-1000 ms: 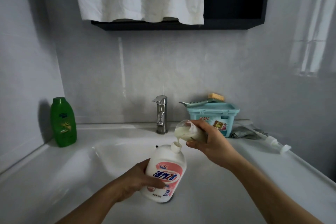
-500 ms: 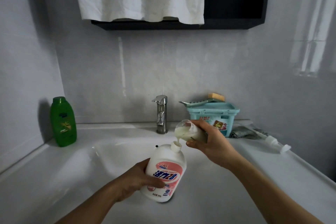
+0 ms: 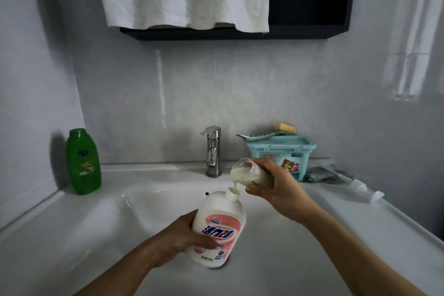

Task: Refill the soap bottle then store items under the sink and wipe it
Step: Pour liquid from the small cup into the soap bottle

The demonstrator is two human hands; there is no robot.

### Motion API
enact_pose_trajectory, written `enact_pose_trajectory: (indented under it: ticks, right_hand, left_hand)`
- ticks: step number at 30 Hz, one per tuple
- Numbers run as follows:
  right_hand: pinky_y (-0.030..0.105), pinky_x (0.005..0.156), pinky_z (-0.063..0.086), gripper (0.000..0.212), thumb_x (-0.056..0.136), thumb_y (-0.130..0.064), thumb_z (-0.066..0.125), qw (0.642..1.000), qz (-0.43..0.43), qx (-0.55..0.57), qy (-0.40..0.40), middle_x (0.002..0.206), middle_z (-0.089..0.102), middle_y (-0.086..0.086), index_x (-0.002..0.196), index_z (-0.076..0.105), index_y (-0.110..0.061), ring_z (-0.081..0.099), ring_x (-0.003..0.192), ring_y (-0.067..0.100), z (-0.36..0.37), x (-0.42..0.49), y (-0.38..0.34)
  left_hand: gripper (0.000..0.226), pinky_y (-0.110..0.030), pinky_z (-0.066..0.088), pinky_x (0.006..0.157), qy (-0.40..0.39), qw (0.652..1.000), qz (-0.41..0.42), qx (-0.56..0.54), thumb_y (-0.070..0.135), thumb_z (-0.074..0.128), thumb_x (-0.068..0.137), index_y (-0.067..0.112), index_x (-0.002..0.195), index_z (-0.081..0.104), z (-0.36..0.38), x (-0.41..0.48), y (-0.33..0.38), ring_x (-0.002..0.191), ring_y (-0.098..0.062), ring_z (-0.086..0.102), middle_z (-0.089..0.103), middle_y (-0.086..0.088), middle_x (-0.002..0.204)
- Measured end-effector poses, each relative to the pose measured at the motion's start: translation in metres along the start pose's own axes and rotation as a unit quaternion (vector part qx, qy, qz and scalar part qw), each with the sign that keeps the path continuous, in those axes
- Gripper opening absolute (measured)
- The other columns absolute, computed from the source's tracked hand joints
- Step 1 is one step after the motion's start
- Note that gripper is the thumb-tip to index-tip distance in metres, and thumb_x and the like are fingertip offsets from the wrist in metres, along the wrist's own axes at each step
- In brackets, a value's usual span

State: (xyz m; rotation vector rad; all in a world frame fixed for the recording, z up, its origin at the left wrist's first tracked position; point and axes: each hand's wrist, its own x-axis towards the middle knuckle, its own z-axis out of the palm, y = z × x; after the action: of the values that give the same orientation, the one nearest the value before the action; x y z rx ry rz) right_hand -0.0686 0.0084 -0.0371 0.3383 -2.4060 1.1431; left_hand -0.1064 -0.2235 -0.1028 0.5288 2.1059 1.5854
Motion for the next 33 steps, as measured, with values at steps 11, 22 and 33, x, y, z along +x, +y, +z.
enact_pose_trajectory:
  ticks: [11, 22, 33]
  right_hand:
    - [0.018, 0.082, 0.046, 0.053, 0.075, -0.021, 0.076, 1.000, -0.003, -0.003, -0.002, 0.102, 0.052, -0.020, 0.120, 0.050, -0.030, 0.053, 0.095, 0.003, -0.0008, -0.0007, -0.0016]
    - [0.019, 0.084, 0.047, 0.053, 0.076, -0.022, 0.075, 1.000, -0.003, -0.008, -0.005, 0.102, 0.051, -0.022, 0.121, 0.049, -0.030, 0.052, 0.095, 0.001, -0.0017, -0.0019, -0.0026]
    - [0.016, 0.082, 0.045, 0.052, 0.074, -0.022, 0.077, 1.000, -0.002, -0.006, -0.002, 0.103, 0.054, -0.019, 0.118, 0.050, -0.032, 0.053, 0.095, 0.001, -0.0006, -0.0003, -0.0005]
  left_hand:
    - [0.053, -0.033, 0.056, 0.082, 0.011, 1.000, -0.009, 0.010, 0.004, 0.084, 0.063, 0.015, 0.111, 0.064, -0.0005, -0.0003, 0.0000, 0.098, -0.021, 0.070, 0.074, -0.004, 0.104]
    - [0.048, -0.028, 0.056, 0.075, 0.019, 1.000, -0.021, 0.010, -0.001, 0.078, 0.070, 0.016, 0.111, 0.063, 0.0007, -0.0012, 0.0015, 0.097, -0.019, 0.070, 0.075, -0.002, 0.103]
    - [0.051, -0.032, 0.056, 0.078, 0.013, 1.000, -0.014, 0.001, 0.002, 0.081, 0.063, 0.015, 0.109, 0.064, 0.0011, -0.0017, 0.0011, 0.096, -0.020, 0.071, 0.075, -0.004, 0.101]
